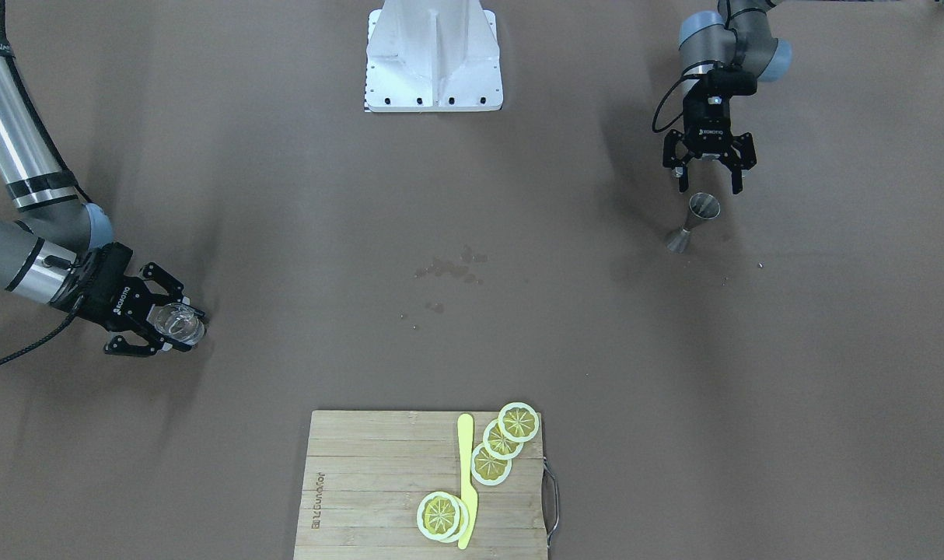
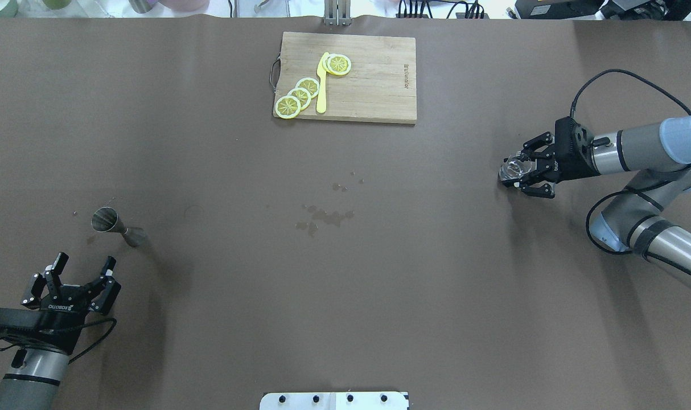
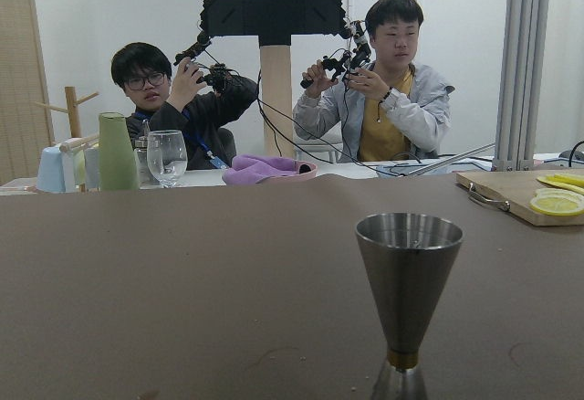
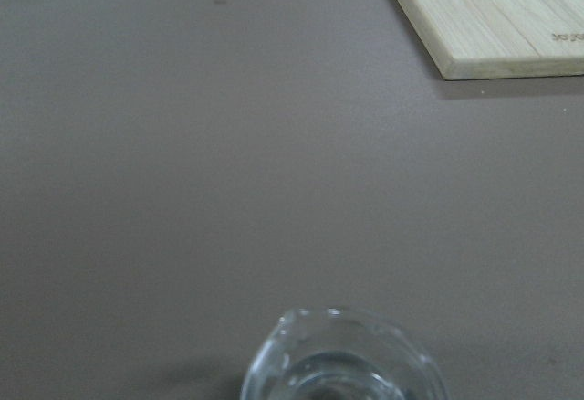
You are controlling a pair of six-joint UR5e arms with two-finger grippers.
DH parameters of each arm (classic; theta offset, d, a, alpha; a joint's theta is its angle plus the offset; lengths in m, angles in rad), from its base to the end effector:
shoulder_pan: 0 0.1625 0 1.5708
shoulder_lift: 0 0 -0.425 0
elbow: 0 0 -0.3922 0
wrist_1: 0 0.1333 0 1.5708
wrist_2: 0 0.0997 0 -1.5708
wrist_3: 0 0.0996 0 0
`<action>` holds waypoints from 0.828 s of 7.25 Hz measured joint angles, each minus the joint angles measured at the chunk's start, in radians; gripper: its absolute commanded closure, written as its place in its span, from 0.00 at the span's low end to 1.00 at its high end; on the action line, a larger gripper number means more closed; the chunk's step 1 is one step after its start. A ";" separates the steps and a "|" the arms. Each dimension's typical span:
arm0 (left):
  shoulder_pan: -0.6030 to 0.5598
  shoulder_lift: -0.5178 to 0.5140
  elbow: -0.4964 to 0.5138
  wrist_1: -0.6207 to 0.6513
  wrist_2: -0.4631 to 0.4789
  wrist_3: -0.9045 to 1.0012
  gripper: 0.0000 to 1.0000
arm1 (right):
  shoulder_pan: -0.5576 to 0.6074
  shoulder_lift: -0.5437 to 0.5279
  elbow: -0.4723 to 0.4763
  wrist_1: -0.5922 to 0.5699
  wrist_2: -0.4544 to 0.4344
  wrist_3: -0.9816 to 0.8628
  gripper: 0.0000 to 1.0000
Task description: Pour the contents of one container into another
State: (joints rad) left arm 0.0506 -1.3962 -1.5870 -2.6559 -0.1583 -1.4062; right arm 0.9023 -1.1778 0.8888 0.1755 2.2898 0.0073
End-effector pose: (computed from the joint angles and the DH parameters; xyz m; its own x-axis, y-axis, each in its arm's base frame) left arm 0.3971 -0.2118 0.5726 0.7195 0.0623 -0.6917 0.6719 0.1897 0.7160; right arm -0.3339 -0.5320 0.5763 0.1854 -0.9792 0.0818 0.0689 0.0960 0.9930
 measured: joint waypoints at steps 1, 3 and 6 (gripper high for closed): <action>-0.016 -0.018 0.000 0.019 -0.008 -0.001 0.03 | 0.001 0.000 0.001 -0.001 0.003 0.000 0.81; -0.051 -0.058 0.004 0.048 -0.043 -0.002 0.03 | 0.018 0.001 0.011 -0.002 0.013 0.006 0.96; -0.115 -0.117 0.027 0.116 -0.091 -0.002 0.07 | 0.068 0.007 0.047 -0.017 0.050 0.048 1.00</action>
State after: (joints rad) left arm -0.0648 -1.5132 -1.5597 -2.5401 -0.2489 -1.4082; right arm 0.9703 -1.1711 0.9363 0.1587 2.3397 0.0553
